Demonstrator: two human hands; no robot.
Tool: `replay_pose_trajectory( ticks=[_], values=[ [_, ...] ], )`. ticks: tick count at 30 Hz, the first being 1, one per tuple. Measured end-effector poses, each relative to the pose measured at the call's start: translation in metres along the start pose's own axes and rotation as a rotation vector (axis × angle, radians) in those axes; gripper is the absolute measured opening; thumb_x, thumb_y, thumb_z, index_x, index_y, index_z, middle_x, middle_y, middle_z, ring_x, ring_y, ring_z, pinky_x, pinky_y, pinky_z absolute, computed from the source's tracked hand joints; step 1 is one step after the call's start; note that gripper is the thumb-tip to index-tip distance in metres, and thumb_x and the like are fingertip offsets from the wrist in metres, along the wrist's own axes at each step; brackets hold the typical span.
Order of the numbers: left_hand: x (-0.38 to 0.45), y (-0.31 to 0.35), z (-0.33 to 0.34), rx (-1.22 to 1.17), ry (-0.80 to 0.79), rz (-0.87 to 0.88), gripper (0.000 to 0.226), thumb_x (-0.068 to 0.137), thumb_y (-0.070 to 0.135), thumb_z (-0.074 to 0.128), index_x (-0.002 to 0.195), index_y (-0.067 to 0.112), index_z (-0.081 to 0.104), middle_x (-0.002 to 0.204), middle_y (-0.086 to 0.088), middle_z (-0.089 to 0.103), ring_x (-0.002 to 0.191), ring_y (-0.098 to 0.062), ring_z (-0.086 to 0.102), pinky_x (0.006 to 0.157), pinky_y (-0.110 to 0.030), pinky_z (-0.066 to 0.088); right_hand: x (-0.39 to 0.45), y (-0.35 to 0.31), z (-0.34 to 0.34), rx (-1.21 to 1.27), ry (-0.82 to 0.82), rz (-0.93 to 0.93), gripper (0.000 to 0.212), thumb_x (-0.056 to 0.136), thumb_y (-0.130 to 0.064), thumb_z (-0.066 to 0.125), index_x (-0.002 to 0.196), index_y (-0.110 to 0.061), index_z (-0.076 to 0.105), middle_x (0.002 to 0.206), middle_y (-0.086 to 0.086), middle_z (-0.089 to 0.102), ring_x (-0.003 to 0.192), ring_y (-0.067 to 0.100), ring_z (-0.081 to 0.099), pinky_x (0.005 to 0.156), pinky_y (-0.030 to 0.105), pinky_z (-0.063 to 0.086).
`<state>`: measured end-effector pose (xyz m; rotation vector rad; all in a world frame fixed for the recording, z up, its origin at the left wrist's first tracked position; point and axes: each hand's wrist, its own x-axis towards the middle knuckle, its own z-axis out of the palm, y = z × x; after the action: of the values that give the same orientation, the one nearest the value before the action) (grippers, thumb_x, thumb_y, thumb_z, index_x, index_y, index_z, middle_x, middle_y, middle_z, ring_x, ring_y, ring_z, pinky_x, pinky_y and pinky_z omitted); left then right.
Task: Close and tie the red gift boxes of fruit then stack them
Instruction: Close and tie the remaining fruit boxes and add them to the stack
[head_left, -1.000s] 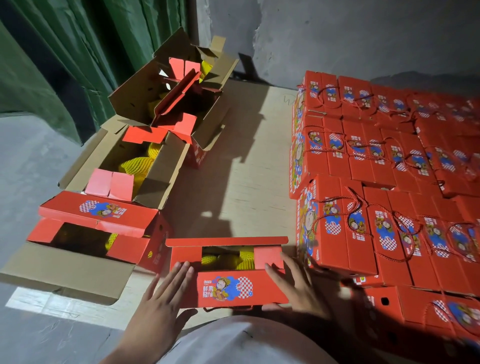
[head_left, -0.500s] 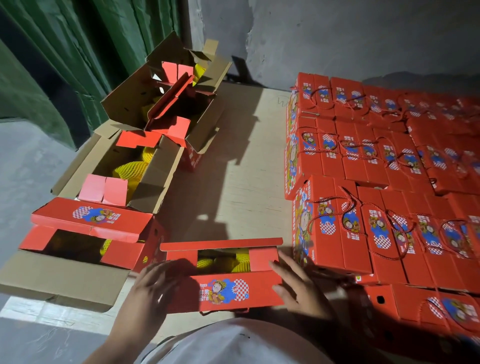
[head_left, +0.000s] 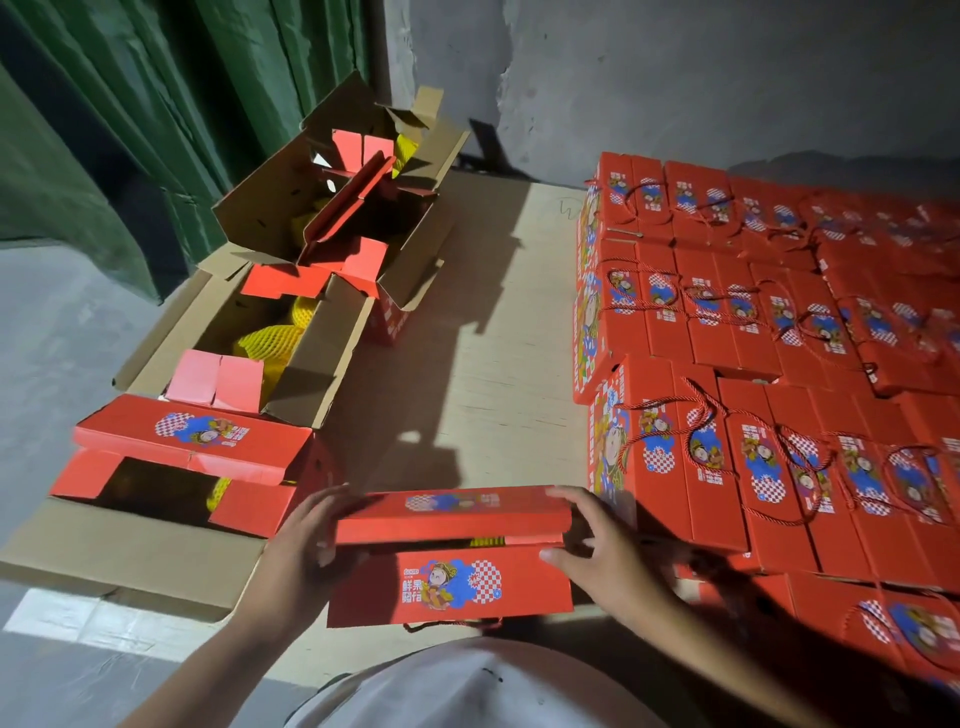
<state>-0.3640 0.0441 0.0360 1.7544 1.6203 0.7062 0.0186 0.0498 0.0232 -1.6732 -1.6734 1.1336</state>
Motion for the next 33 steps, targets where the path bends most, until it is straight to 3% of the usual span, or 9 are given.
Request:
replay_pose_trajectory(
  ticks=[3, 6, 8, 11, 15, 20, 25, 29, 33],
  values=[
    [-0.013, -0.008, 0.005, 0.126, -0.046, 0.043, 0.076, 0.080, 0.022, 0.087, 0.142, 0.048, 0.051, 0.157, 0.027, 0.033, 0.143, -0.006, 0.040, 0.112, -0.038, 0.044, -0.009, 0.002, 0.000, -0.225, 0.046, -0.182, 0.059, 0.073, -0.041, 0.086, 0.124, -0.040, 0.056, 0.144, -0.035, 0.039, 0.137, -0.013, 0.033, 0.114, 0.010, 0.023],
    [-0.020, -0.013, 0.011, 0.183, -0.139, 0.076, 0.086, 0.082, 0.072, 0.067, 0.155, 0.036, 0.039, 0.167, 0.019, 0.015, 0.154, -0.006, 0.017, 0.116, -0.035, 0.033, -0.010, -0.001, 0.001, -0.295, -0.017, -0.218, 0.065, 0.074, -0.055, 0.081, 0.126, -0.026, 0.058, 0.156, -0.010, 0.036, 0.147, 0.005, 0.032, 0.121, 0.027, 0.025],
    [-0.014, -0.010, 0.012, 0.263, -0.148, 0.108, 0.088, 0.087, 0.082, 0.046, 0.154, 0.025, 0.041, 0.169, 0.014, 0.012, 0.156, -0.008, 0.010, 0.117, -0.037, 0.030, -0.005, -0.008, 0.001, -0.347, -0.010, -0.240, 0.059, 0.078, -0.059, 0.077, 0.120, -0.023, 0.057, 0.161, -0.005, 0.032, 0.149, 0.008, 0.030, 0.122, 0.028, 0.024],
    [0.004, 0.000, 0.011, 0.427, -0.188, 0.162, 0.090, 0.090, 0.083, 0.030, 0.150, 0.017, 0.042, 0.168, 0.008, 0.019, 0.157, -0.008, 0.004, 0.124, -0.042, 0.024, 0.008, -0.023, 0.005, -0.473, -0.041, -0.280, 0.051, 0.084, -0.058, 0.070, 0.117, -0.023, 0.053, 0.164, -0.006, 0.029, 0.152, 0.009, 0.025, 0.122, 0.033, 0.025],
    [0.025, 0.012, 0.018, 0.595, -0.300, 0.205, 0.087, 0.092, 0.084, 0.015, 0.162, 0.034, 0.017, 0.168, 0.004, 0.020, 0.157, -0.016, 0.008, 0.127, -0.043, 0.012, 0.021, -0.032, 0.014, -0.680, -0.163, -0.331, 0.063, 0.099, -0.053, 0.055, 0.152, -0.023, 0.042, 0.163, 0.000, 0.032, 0.152, 0.018, 0.026, 0.127, 0.033, 0.015],
    [0.028, 0.016, 0.028, 0.619, -0.270, 0.247, 0.068, 0.100, 0.070, 0.023, 0.159, 0.048, -0.003, 0.156, 0.002, 0.036, 0.145, -0.024, 0.030, 0.116, -0.046, 0.032, 0.024, -0.030, 0.020, -0.860, -0.156, -0.355, 0.065, 0.104, -0.052, 0.038, 0.163, -0.035, 0.014, 0.158, 0.007, 0.029, 0.145, 0.026, 0.032, 0.123, 0.037, 0.026],
    [0.016, 0.008, 0.038, 0.585, -0.248, 0.235, 0.064, 0.103, 0.064, 0.020, 0.160, 0.046, -0.004, 0.169, 0.001, 0.017, 0.156, -0.023, 0.008, 0.119, -0.051, 0.028, 0.013, -0.015, 0.032, -0.806, -0.190, -0.321, 0.071, 0.103, -0.061, 0.026, 0.161, -0.042, -0.009, 0.172, 0.002, -0.009, 0.156, 0.019, -0.020, 0.124, 0.035, -0.004],
    [0.014, 0.011, 0.040, 0.509, -0.193, 0.183, 0.059, 0.104, 0.062, 0.014, 0.158, 0.051, -0.004, 0.171, 0.009, -0.006, 0.156, -0.016, -0.015, 0.124, -0.050, 0.019, 0.013, -0.012, 0.036, -0.773, -0.180, -0.318, 0.071, 0.102, -0.062, 0.026, 0.163, -0.039, -0.002, 0.170, -0.001, -0.019, 0.154, 0.019, -0.026, 0.125, 0.035, -0.007],
    [0.007, 0.015, 0.046, 0.190, 0.006, -0.066, 0.069, 0.102, 0.063, 0.036, 0.160, 0.047, 0.003, 0.170, 0.013, -0.005, 0.156, -0.010, -0.011, 0.122, -0.042, 0.016, 0.013, -0.015, 0.039, -0.452, -0.069, -0.266, 0.059, 0.108, -0.038, 0.041, 0.162, -0.037, 0.016, 0.172, -0.005, -0.007, 0.157, 0.011, -0.012, 0.123, 0.020, -0.008]
  ],
)
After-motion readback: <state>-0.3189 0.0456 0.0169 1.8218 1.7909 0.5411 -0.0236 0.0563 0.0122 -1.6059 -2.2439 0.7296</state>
